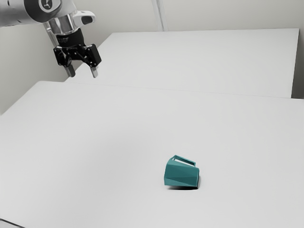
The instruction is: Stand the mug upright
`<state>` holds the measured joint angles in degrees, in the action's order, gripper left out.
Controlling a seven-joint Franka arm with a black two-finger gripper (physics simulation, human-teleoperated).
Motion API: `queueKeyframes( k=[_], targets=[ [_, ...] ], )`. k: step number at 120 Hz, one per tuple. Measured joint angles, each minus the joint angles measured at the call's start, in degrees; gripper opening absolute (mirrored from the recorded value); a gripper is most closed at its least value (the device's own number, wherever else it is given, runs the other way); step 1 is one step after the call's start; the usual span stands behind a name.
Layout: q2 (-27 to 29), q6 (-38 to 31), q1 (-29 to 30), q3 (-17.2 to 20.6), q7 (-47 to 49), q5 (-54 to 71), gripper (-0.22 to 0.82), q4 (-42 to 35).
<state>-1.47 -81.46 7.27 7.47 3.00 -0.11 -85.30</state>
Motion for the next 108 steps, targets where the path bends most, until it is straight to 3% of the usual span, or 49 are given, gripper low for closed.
queueKeyframes(
  k=[28, 44, 108],
  targets=[
    [-0.2, -0.3, -0.7, 0.0, 0.0, -1.6, 0.58, -0.3],
    [0.1, -3.0, -1.2, -0.4, -0.5, -5.5, 0.58, -4.4],
    [1.4, -27.6, -1.0, -1.1, -9.9, -28.6, 0.58, -29.2]
  ],
)
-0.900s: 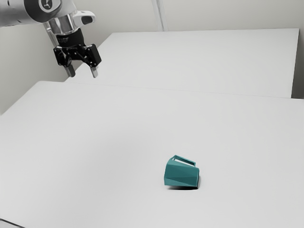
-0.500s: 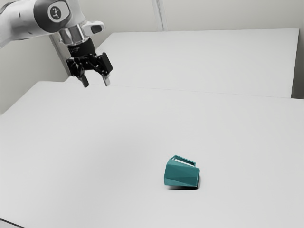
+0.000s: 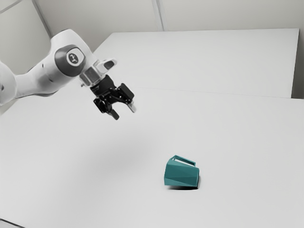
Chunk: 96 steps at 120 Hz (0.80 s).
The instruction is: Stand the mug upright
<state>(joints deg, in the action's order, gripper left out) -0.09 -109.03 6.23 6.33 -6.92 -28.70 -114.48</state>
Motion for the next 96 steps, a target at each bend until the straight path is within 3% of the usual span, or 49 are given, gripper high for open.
queueKeyframes(
  k=[37, 96],
  targets=[
    [0.2, -9.2, 0.2, 0.0, -10.2, -15.7, 0.58, -11.1],
    [-0.7, -12.0, 0.3, 0.1, -25.8, -28.7, 0.58, -20.5]
  ],
)
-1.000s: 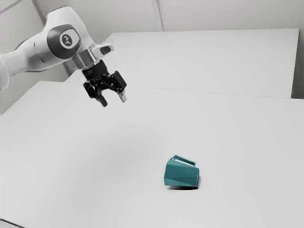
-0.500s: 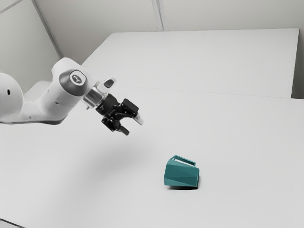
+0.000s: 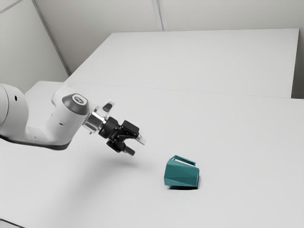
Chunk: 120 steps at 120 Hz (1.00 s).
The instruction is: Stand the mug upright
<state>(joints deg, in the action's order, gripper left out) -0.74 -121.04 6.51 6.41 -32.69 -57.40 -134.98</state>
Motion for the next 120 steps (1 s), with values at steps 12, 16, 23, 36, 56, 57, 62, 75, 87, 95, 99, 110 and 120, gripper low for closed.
queueKeyframes(
  k=[12, 16, 23, 36, 56, 57, 62, 75, 87, 95, 99, 110, 120],
  targets=[
    [0.1, -0.1, -0.4, 0.0, -2.4, -1.1, 0.58, -0.8],
    [0.1, -0.2, -0.7, 0.0, -3.2, -1.6, 0.58, -1.1],
    [0.0, -0.6, -1.2, 0.0, -4.3, -2.2, 0.58, -1.5],
    [-0.1, -1.1, -2.5, 0.0, -6.3, -3.2, 0.58, -1.6],
    [-0.5, -1.6, -5.3, 0.0, -8.6, -4.4, 0.58, -1.5],
    [-0.5, -1.6, -5.5, 0.0, -8.7, -4.4, 0.58, -1.5],
    [-0.5, -1.7, -6.4, 0.0, -9.2, -4.6, 0.58, -1.5],
    [-0.6, -1.8, -8.8, 0.0, -10.3, -5.0, 0.58, -1.5],
    [-1.0, -2.3, -10.6, 0.0, -11.2, -5.5, 0.58, -1.5],
    [-1.5, -2.5, -11.4, 0.1, -11.7, -5.8, 0.58, -1.3],
    [-1.8, -2.6, -11.4, 0.1, -11.9, -6.0, 0.58, -1.2],
    [-2.7, -2.8, -10.7, 0.5, -12.6, -6.8, 0.58, -0.5],
    [-3.3, -3.1, -10.3, 0.6, -13.1, -7.6, 0.58, -0.1]
  ],
)
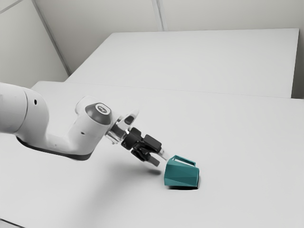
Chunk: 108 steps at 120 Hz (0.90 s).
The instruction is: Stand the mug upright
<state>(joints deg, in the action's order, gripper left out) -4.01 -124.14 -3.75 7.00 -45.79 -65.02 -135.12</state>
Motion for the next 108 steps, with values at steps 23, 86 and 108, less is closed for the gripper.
queueKeyframes(
  k=[23, 86, 108],
  targets=[
    [-0.4, -0.5, -2.1, 0.1, -1.1, -1.8, 0.58, 0.4],
    [-3.4, -1.0, -5.6, 0.1, -3.5, -6.8, 0.58, 1.9],
    [-4.1, -1.0, -6.0, 0.1, -3.8, -8.0, 0.55, 1.9]
  ],
)
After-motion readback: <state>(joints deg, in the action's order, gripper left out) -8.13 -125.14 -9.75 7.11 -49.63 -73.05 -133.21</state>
